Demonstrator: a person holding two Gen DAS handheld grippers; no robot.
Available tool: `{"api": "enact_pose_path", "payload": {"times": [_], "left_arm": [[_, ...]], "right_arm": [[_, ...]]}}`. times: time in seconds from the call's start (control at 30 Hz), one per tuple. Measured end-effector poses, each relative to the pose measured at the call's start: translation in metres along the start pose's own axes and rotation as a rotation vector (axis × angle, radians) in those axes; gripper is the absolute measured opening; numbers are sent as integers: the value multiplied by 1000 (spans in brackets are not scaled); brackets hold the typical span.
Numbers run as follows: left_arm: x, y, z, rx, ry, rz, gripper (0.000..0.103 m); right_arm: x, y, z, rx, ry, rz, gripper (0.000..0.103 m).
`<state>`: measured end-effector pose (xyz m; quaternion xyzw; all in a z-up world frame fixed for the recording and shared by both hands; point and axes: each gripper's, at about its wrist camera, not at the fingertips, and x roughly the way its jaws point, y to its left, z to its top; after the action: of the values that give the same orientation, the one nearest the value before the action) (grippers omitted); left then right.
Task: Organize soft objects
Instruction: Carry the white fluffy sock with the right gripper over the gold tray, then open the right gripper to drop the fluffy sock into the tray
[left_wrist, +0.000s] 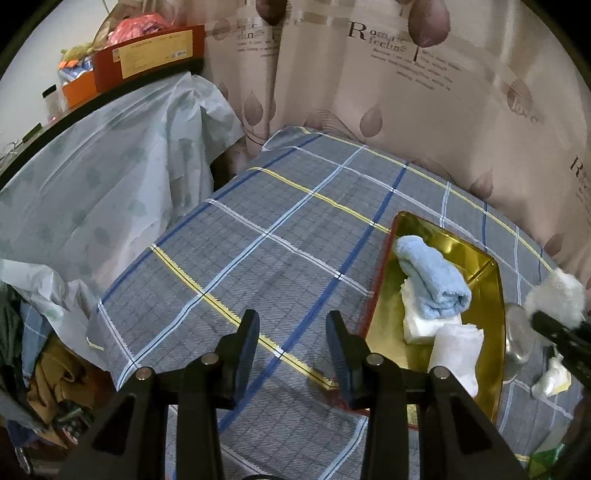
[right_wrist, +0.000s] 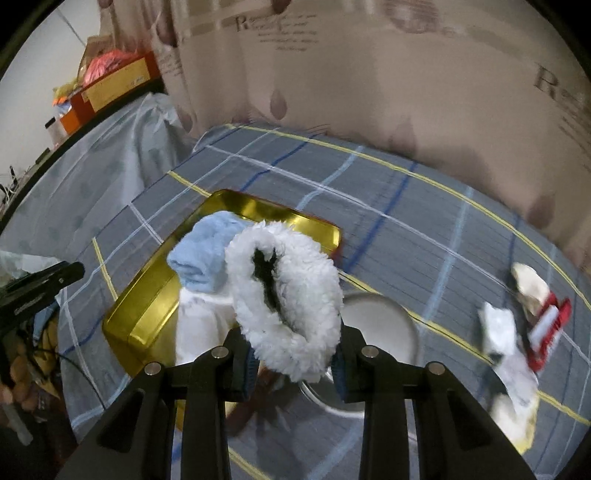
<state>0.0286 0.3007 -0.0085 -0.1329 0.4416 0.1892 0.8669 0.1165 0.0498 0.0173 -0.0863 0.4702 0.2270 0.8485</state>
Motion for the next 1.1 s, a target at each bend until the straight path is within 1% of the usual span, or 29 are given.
{"api": "enact_pose_path", "payload": {"times": [0.07, 0.23, 0.3, 0.47, 0.63, 0.77, 0.83, 0.87, 0.9, 0.93, 1.1], "left_arm": [[0, 2, 1, -5, 2, -1, 38], [3, 4, 0, -22, 14, -25, 38], [5, 6, 0, -29, 17, -30, 38], [8, 7, 0, -33, 27, -29, 38], [10, 8, 1, -39, 35, -36, 38], [12, 8, 0, -41, 43, -38, 38], [12, 8, -1, -41, 46, -39, 38], [12, 8, -1, -41, 45, -40, 38], [12, 8, -1, -41, 46, -39, 38], [12, 8, -1, -41, 44, -41, 38], [12, 9, -1, -50, 45, -41, 38]], "right_arm": [[11, 6, 6, -11, 9, -16, 29], [36, 9, 20, 10, 37, -16, 29], [42, 10, 23, 19, 45, -8, 30], [54, 15, 25, 2, 64, -24, 33], [61, 15, 28, 16, 64, -34, 34], [63, 17, 28, 12, 66, -38, 41], [63, 16, 29, 13, 65, -36, 43], [62, 16, 29, 16, 63, -34, 49], [59, 16, 28, 22, 54, -35, 58], [56, 15, 27, 27, 42, -36, 60], [32, 12, 18, 24, 0, -19, 60]]}}
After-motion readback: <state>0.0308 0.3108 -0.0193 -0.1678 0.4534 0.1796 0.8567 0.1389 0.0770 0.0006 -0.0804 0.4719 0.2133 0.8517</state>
